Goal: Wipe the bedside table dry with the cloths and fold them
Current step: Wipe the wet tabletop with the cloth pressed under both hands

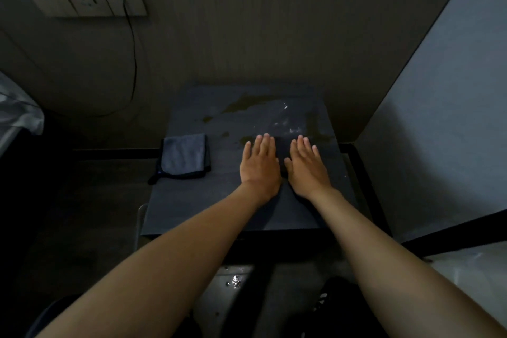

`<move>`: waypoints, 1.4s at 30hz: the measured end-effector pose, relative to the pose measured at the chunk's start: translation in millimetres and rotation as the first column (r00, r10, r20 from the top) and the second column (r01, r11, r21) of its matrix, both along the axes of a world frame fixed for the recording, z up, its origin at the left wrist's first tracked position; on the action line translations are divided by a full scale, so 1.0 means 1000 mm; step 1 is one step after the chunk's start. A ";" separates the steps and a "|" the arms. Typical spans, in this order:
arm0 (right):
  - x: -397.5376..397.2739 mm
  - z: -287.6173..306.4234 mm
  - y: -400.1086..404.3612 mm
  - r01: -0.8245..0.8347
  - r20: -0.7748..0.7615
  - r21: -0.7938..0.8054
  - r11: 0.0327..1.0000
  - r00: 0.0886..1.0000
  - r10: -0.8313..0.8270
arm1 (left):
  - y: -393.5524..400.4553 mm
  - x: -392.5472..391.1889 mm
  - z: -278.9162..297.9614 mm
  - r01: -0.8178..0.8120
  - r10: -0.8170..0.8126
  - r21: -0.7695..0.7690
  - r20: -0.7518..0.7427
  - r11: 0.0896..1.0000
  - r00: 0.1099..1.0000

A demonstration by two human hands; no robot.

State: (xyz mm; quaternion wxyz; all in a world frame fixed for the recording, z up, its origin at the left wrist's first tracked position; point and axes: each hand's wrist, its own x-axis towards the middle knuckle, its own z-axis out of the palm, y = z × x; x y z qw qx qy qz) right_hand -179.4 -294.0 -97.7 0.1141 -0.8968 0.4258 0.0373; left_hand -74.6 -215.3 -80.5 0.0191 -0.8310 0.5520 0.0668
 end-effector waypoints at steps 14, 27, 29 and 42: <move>0.086 -0.005 0.028 -0.008 0.024 0.026 1.000 1.000 0.008 | 0.101 0.091 -0.007 -0.387 0.387 -0.009 0.008 0.922 0.922; 0.169 0.006 0.056 -0.086 0.017 0.176 0.981 0.996 0.084 | 0.168 0.052 0.009 -0.292 0.285 0.069 0.097 0.954 0.954; 0.176 0.006 0.068 -0.112 0.014 0.162 0.980 0.994 0.111 | 0.174 0.052 0.012 -0.278 0.274 0.042 0.090 0.960 0.958; 0.222 0.022 0.104 -0.216 -0.033 0.146 0.965 0.974 0.223 | 0.161 0.165 0.018 -0.247 0.246 -0.195 -0.032 0.949 0.969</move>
